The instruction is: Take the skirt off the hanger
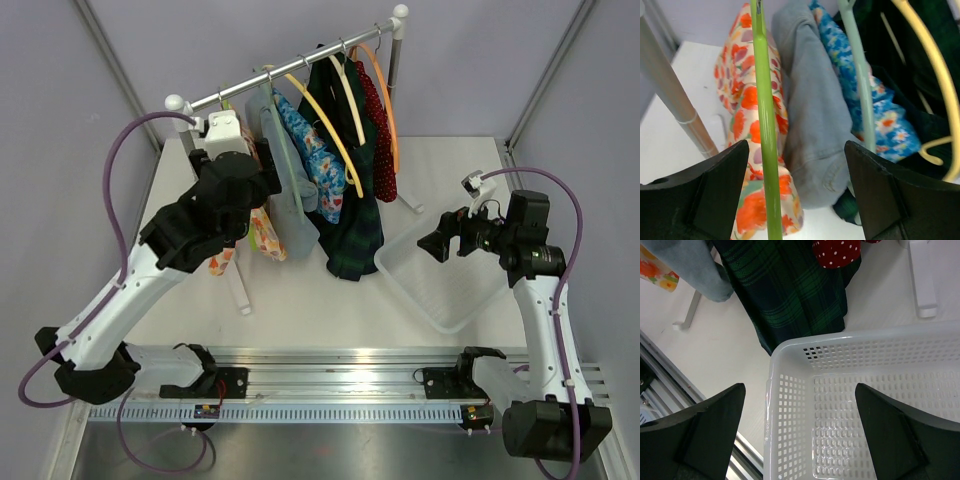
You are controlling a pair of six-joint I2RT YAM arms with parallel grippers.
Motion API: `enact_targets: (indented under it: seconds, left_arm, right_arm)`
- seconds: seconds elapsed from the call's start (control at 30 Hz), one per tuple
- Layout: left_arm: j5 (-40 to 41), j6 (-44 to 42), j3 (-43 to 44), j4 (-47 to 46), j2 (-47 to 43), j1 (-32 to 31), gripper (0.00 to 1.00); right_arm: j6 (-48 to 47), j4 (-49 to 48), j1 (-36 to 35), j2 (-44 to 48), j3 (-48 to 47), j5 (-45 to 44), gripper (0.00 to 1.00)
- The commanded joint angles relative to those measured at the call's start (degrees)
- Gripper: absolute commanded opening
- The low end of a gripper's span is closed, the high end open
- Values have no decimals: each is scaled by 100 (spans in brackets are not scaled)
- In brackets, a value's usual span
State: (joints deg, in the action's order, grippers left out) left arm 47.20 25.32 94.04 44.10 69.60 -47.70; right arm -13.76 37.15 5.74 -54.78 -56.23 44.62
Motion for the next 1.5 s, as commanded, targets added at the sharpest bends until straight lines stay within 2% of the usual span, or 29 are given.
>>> enact_targets:
  seconds: [0.0,0.03,0.1,0.23,0.27,0.33,0.37,0.63,0.93,1.23,1.4,1.47]
  left_arm:
    - [932,-475,238,-383,149,6,78]
    - [844,-510,238,-428,185,50,70]
    - [432,-458,238,-446,246,261,63]
    - [-149,-291,141,-445,335,621,39]
    - [-280,-308,115,-515,317,648,23]
    - [-351,-343,202,-507,291,657,5]
    - [-456,-352,281,-455,291,657,0]
    - [-870,-835,992,-946,45,657,0]
    - [-967,-1003,1003,-1105,-289,657,0]
    - [-1915,-704,-183,-605,-1431,657,0]
    - [-2531,-669,-772,-306,-2345,648,0]
    - [-2854,-660,-1097,-113,-2783,657,0]
  right_arm:
    - [-145,-76,6,152,-64,152,99]
    - [-145,-76,6,152,-73,161,100]
    - [-153,-58,6,161,-73,178,100]
    - [-171,-50,6,222,-73,179,100]
    - [-180,-50,6,231,-55,179,99]
    - [-180,-67,6,258,-46,152,99]
    - [-180,-58,6,275,-46,152,100]
    - [-180,-93,6,293,-29,108,99]
    - [-224,-85,6,302,-20,55,99]
    - [-583,117,6,284,-20,415,99]
    - [-1426,678,6,267,-64,1370,100]
    - [-2187,1433,6,197,-274,1794,99]
